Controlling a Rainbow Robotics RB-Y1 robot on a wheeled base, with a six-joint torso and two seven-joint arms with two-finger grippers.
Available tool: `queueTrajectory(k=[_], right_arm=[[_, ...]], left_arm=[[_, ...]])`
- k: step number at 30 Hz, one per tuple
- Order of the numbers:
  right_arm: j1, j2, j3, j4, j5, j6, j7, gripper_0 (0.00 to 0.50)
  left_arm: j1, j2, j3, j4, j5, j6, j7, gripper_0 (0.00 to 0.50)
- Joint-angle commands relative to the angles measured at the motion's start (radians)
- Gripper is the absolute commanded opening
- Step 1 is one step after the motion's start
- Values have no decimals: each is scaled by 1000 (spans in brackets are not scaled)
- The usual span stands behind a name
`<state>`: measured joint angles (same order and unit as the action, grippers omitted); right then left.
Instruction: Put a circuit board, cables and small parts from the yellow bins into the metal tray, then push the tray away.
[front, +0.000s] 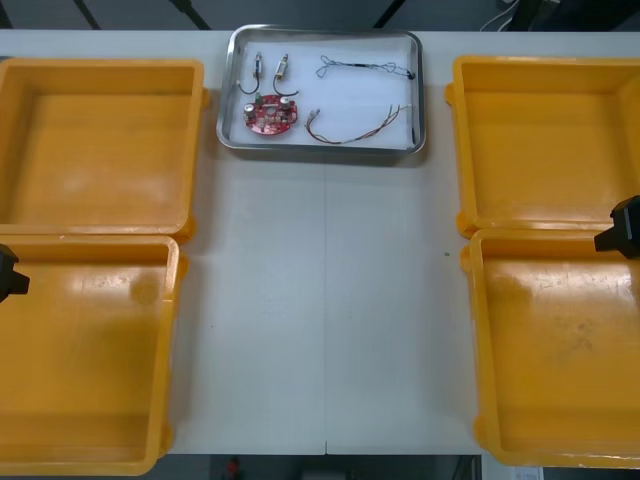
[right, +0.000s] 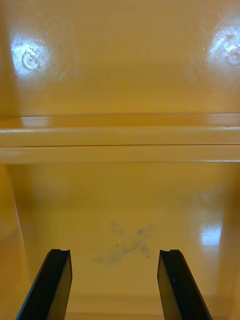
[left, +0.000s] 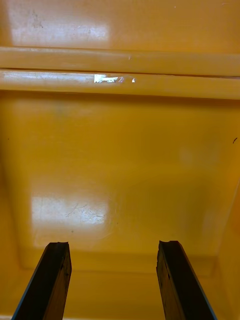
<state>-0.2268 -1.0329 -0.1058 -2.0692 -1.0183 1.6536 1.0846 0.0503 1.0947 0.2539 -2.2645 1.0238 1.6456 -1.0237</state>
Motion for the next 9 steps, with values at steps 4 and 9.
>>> queueTrajectory(k=[4,9], right_arm=[[9,7,-20,-5,3,2,18,500],[9,7,-20,-5,3,2,18,500]], left_arm=[[19,42,27,-24,7,-9,-13,500],[19,42,27,-24,7,-9,-13,500]])
